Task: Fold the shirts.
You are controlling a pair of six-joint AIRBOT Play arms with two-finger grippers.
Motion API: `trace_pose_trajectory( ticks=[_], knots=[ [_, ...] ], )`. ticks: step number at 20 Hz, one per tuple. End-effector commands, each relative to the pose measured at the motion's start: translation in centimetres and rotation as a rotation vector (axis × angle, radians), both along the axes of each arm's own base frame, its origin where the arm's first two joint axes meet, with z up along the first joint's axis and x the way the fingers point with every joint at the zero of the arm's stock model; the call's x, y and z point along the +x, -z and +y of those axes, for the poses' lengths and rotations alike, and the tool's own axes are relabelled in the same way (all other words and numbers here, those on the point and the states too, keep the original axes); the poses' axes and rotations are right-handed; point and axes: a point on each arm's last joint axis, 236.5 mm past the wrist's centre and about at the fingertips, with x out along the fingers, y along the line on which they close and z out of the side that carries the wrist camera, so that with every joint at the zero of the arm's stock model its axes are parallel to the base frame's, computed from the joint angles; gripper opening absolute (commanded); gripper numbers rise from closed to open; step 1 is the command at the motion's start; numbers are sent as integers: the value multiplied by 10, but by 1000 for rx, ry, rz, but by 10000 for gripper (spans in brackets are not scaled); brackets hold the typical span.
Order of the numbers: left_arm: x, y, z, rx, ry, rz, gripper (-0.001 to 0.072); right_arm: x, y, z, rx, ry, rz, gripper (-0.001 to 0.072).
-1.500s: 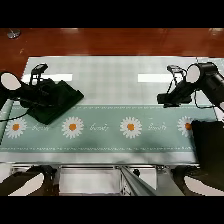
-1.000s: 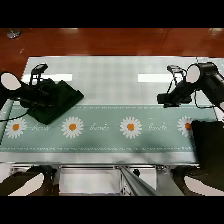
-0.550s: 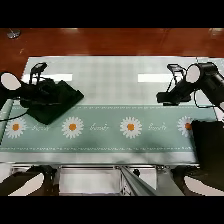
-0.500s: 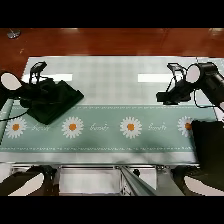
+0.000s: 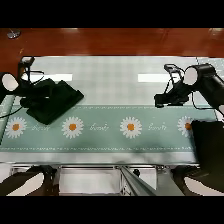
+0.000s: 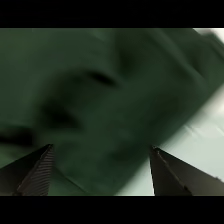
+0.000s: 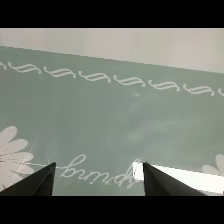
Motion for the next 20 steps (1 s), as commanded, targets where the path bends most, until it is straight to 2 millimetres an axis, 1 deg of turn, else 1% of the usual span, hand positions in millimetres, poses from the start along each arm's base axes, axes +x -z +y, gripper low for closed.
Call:
trace_pose_trajectory(
  ticks=[1,2,3,4,5,6,8,9,11,12,13,14,16,17,18,19,20],
  knots=[
    [45,-23,46,81,-78,-218,703,6,-4,23,14,-37,-86,624],
    [58,-29,55,85,-94,-278,703,8,-5,31,21,-46,-103,624],
    [68,-30,66,89,-109,-319,702,11,-6,38,30,-51,-123,623],
    [73,-24,75,92,-125,-328,701,13,-7,44,39,-51,-138,623],
    [72,-9,83,92,-142,-294,701,14,-8,46,43,-46,-147,623],
    [65,14,91,86,-162,-212,701,16,-8,46,48,-32,-152,623],
    [48,54,97,66,-191,-46,700,20,-9,45,45,-15,-169,623],
    [42,68,94,39,-205,22,699,22,-10,44,42,-7,-176,623],
    [32,91,78,-48,-236,138,697,26,-11,45,50,3,-195,623],
    [28,99,68,-93,-249,185,695,29,-12,46,56,10,-205,623],
    [27,102,59,-130,-254,216,669,30,-12,46,59,15,-208,623],
    [25,103,50,-157,-243,244,519,29,-12,46,60,20,-207,623],
    [23,97,29,-214,-183,288,24,28,-16,46,63,20,-213,623],
    [26,86,16,-259,-146,290,24,29,-24,45,66,19,-233,623],
    [32,70,5,-295,-112,269,24,30,-34,43,67,20,-262,623],
    [43,47,-2,-324,-92,222,24,30,-47,38,59,23,-301,623],
    [56,15,-11,-361,-81,142,24,30,-63,31,50,33,-349,623]
  ],
)
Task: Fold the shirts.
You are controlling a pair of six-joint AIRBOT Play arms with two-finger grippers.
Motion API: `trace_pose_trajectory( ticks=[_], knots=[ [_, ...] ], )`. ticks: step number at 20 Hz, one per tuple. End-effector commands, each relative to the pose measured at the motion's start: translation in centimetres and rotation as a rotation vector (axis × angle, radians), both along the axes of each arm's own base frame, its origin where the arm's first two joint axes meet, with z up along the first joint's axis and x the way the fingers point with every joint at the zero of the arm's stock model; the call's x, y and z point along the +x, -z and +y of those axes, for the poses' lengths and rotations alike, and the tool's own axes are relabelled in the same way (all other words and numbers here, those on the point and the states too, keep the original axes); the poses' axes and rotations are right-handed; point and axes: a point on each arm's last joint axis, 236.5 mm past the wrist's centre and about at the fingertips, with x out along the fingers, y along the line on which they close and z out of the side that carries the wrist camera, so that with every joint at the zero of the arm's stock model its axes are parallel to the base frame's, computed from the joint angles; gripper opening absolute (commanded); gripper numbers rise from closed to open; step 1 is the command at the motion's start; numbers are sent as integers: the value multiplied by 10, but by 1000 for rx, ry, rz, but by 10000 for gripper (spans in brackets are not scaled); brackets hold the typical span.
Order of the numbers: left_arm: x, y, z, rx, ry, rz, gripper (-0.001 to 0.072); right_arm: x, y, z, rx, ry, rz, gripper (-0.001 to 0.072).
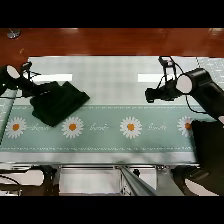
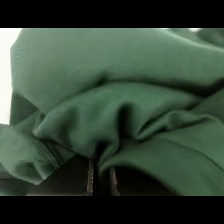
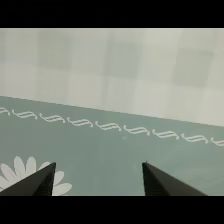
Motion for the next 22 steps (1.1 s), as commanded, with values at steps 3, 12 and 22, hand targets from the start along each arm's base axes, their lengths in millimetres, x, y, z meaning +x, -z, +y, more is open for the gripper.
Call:
trace_pose_trajectory(
  ticks=[3,12,22],
  knots=[
    [41,-171,-61,-221,67,-405,24,-8,-83,-31,-15,63,-230,623],
    [-61,-458,-152,-420,288,-1070,24,-85,-192,-70,84,132,-490,622],
    [-174,-571,-295,-761,635,-1308,24,-137,-223,-72,192,108,-569,622]
  ],
)
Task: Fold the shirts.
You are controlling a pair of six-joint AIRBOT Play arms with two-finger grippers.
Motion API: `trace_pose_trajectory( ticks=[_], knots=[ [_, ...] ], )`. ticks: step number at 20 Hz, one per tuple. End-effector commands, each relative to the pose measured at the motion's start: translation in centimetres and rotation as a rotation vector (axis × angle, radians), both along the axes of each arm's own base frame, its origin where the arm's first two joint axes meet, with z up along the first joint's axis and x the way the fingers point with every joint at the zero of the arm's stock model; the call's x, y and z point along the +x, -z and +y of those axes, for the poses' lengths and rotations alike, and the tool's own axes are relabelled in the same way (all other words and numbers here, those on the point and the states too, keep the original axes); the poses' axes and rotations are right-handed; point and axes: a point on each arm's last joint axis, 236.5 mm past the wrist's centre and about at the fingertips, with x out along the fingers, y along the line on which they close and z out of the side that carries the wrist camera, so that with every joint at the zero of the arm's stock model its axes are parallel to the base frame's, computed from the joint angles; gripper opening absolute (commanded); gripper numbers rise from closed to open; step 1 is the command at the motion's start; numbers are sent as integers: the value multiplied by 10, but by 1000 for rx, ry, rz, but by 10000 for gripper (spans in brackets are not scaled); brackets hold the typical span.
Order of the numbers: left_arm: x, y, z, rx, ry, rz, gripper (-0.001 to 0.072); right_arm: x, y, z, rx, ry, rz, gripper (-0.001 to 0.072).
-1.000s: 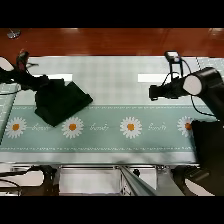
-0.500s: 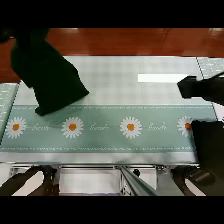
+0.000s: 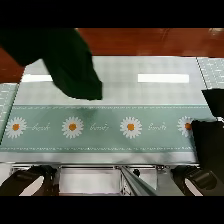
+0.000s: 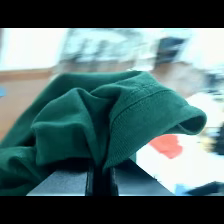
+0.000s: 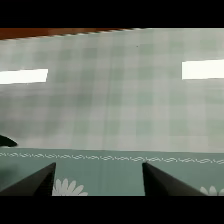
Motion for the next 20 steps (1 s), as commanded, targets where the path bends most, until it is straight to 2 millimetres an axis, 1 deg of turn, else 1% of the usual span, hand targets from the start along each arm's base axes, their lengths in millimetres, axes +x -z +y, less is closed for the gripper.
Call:
trace_pose_trajectory(
  ticks=[1,2,3,4,5,6,7,8,9,10,11,12,13,14,15,16,17,18,19,20],
  knots=[
    [-37,-16,-54,-65,169,-47,24,-11,0,-1,3,-11,4,622],
    [-43,-7,-72,-53,215,-45,24,-11,0,-1,2,-12,4,622],
    [-46,12,-88,-36,250,-10,24,-11,0,-1,3,-12,4,622],
    [-47,40,-102,4,279,41,24,-11,1,-1,2,-12,6,622],
    [-46,75,-115,47,307,112,24,-11,2,-1,1,-12,10,622],
    [-47,121,-127,103,335,200,25,-11,2,-1,0,-11,11,622],
    [-46,172,-133,163,346,298,24,-11,2,-1,1,-12,12,623],
    [-44,221,-134,217,345,390,25,-11,3,0,4,-15,13,622],
    [-42,271,-129,268,332,488,25,-11,5,2,9,-19,18,622],
    [-41,318,-120,314,315,584,25,-10,12,7,18,-31,34,622],
    [-42,359,-107,357,292,667,25,-9,24,14,31,-49,63,622],
    [-45,396,-92,396,269,748,25,-9,39,22,48,-68,96,622],
    [-50,433,-73,444,243,826,25,-7,56,33,76,-92,129,622],
    [-56,465,-53,487,217,901,26,-5,75,45,113,-111,161,622],
    [-65,488,-37,514,206,977,26,-2,94,55,146,-123,195,622],
    [-76,506,-22,530,202,1050,28,2,115,64,173,-129,238,622],
    [-82,519,-11,529,187,1110,142,7,138,71,199,-118,287,622],
    [-86,524,-5,523,180,1148,585,15,160,74,215,-90,330,622],
    [-85,522,-2,524,179,1156,702,25,176,76,215,-70,361,622],
    [-78,515,3,542,173,1141,702,37,187,75,205,-48,384,622]
  ],
)
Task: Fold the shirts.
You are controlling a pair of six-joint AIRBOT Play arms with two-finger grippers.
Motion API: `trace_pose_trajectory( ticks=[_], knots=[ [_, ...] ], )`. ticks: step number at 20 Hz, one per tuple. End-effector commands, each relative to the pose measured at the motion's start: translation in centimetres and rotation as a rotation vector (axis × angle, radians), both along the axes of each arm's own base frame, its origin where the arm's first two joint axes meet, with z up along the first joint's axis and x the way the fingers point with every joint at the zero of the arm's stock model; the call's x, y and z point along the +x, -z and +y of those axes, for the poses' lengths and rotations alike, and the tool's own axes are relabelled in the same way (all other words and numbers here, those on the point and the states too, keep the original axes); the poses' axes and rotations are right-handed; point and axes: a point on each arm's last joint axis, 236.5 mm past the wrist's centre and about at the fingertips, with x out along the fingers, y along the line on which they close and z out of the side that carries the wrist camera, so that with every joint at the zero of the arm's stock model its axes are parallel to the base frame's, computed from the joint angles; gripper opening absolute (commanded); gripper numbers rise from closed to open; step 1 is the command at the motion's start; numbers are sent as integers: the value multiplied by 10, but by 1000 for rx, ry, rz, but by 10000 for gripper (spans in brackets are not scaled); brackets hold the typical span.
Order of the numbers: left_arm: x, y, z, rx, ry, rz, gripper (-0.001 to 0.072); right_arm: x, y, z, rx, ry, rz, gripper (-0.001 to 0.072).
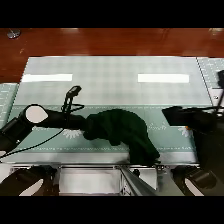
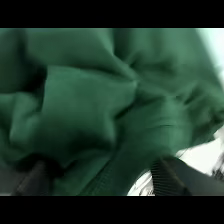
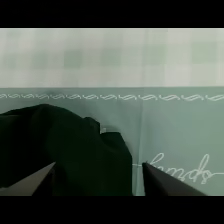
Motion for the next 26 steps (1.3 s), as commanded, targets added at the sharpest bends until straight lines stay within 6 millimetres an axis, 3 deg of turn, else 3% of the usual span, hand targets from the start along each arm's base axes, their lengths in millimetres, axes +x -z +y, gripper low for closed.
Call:
trace_pose_trajectory(
  ticks=[1,3,4,6,7,8,9,10,11,13,14,17,20,23,24,25,26],
  knots=[
    [-4,8,32,66,-16,82,702,31,46,6,32,67,105,622],
    [21,-19,63,108,-51,48,700,48,41,-26,-42,95,154,622],
    [34,-32,85,129,-98,22,699,51,33,-53,-95,113,168,622],
    [53,-44,129,138,-257,-18,699,37,33,-122,-209,233,223,622],
    [54,-46,140,79,-351,0,699,20,40,-152,-256,295,274,622],
    [46,-47,132,-50,-418,59,699,0,53,-176,-277,360,322,622],
    [33,-45,114,-192,-441,142,698,-17,70,-186,-251,427,359,622],
    [17,-38,94,-316,-431,231,698,-29,89,-179,-174,462,383,622],
    [-6,-24,76,-389,-411,325,698,-38,108,-160,-82,449,398,622],
    [-40,13,63,-382,-407,441,698,-51,134,-122,41,371,421,622],
    [-43,26,62,-367,-441,449,698,-58,142,-104,98,338,442,622],
    [-21,46,67,-320,-534,363,697,-61,146,-77,203,274,452,622],
    [14,30,51,-427,-576,253,695,-58,144,-75,205,257,434,622],
    [6,47,27,-371,-476,280,686,-61,146,-76,192,252,445,622],
    [8,47,21,-365,-428,263,435,-62,146,-76,192,251,448,622],
    [14,40,18,-375,-381,225,32,-63,146,-75,192,246,451,622],
    [22,29,17,-393,-347,182,26,-64,146,-75,189,236,452,622]
  ],
)
